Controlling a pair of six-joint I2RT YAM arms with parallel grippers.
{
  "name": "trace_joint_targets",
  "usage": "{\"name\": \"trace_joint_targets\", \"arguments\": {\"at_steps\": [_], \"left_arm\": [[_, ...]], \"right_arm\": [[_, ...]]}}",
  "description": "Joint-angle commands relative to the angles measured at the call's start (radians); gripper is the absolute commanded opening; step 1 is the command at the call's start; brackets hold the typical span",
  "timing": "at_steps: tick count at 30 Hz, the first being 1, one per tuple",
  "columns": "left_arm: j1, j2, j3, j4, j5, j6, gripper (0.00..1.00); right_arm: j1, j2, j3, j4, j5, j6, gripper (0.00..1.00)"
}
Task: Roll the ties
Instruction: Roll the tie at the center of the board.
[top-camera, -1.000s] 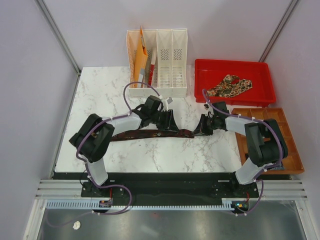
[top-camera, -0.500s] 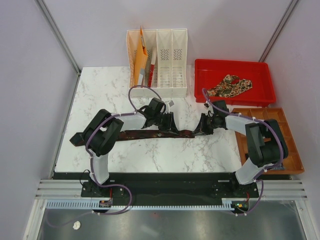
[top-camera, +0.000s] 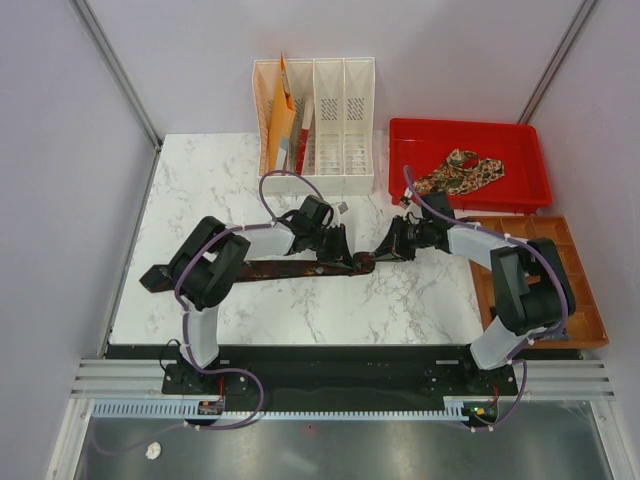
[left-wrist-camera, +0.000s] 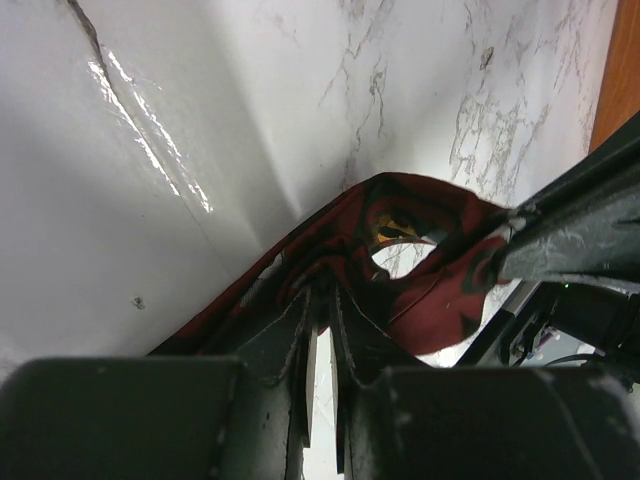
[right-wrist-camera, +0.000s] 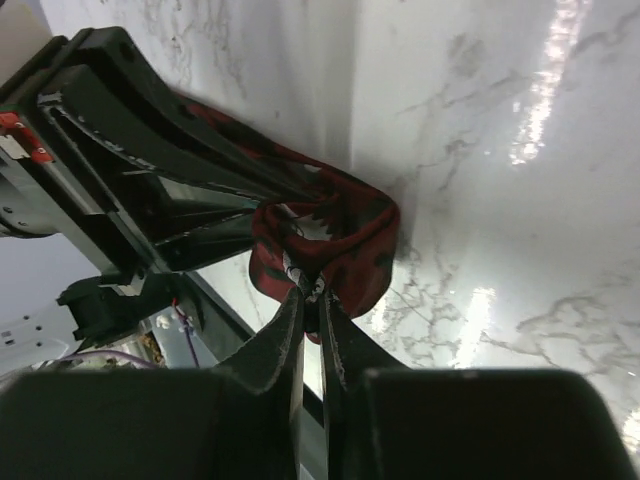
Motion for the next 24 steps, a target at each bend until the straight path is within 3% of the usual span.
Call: {"name": "trace_joint_targets", "arguments": {"at_steps": [1,11,20,24], "left_arm": [[-0.004,0.039,0.011,-0.044,-0.05,0.038,0.16],[0.003,0.018,0.011,-0.047,-0.05,0.031,0.16],[0.012,-0.093,-0.044,-0.032,-0.05,0.014,0.29],[0.025,-0.153,-0.081,-0.023,-0.046,0.005,0.39]], "right_arm": [[0.035,0.031,0.047,0.086,-0.091,0.073,0.15],[0.073,0.181,0.112,-0.002,-0.021,-0.007,0.0],[0.077,0.226,0.152,-0.118,0.139,-0.114,0.0],[0.08,0.238,0.165,-0.144,0.177,-0.148,0.0]]}}
